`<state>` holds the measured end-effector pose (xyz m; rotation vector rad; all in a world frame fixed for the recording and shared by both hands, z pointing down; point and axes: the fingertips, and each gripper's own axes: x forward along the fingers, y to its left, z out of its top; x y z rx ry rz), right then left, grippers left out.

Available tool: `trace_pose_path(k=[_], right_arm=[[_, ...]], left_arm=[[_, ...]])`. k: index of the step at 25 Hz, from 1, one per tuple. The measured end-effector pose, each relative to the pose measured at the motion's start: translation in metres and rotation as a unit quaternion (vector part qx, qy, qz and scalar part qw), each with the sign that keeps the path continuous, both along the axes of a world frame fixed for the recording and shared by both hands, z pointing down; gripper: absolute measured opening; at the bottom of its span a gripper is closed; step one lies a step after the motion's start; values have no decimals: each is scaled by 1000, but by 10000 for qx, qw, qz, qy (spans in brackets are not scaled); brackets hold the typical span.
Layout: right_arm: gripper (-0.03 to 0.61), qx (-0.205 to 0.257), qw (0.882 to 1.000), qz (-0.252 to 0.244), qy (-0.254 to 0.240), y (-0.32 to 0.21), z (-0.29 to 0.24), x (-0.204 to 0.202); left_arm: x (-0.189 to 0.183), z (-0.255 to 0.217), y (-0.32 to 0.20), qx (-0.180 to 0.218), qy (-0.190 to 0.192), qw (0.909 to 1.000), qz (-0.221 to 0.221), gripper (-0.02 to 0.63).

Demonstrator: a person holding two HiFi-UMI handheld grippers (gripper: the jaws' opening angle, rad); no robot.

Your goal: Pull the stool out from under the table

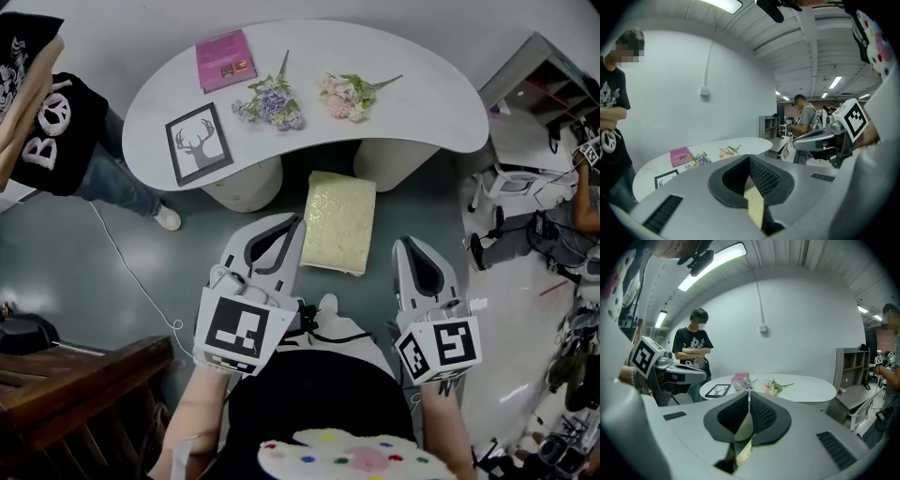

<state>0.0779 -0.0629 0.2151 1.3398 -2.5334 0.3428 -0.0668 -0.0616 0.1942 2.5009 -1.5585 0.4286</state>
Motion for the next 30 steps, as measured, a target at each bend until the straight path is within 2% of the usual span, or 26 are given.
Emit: trace_pose_path(k=[10, 15, 24, 30], right_arm=[[40, 72, 10000, -15, -8, 5, -7, -3], [40, 66, 10000, -42, -15, 10, -7, -5], [38, 168, 9997, -120, 162, 12, -9, -6], [38, 93, 9998, -10, 182, 13, -3, -2]], left_arm=[[2, -5, 5, 55, 95, 9999, 12, 17], [4, -6, 11, 83, 17, 10000, 35, 17], [6, -8, 15, 87, 29, 10000, 37, 17], [10, -5, 18, 60, 79, 9998, 147, 17]])
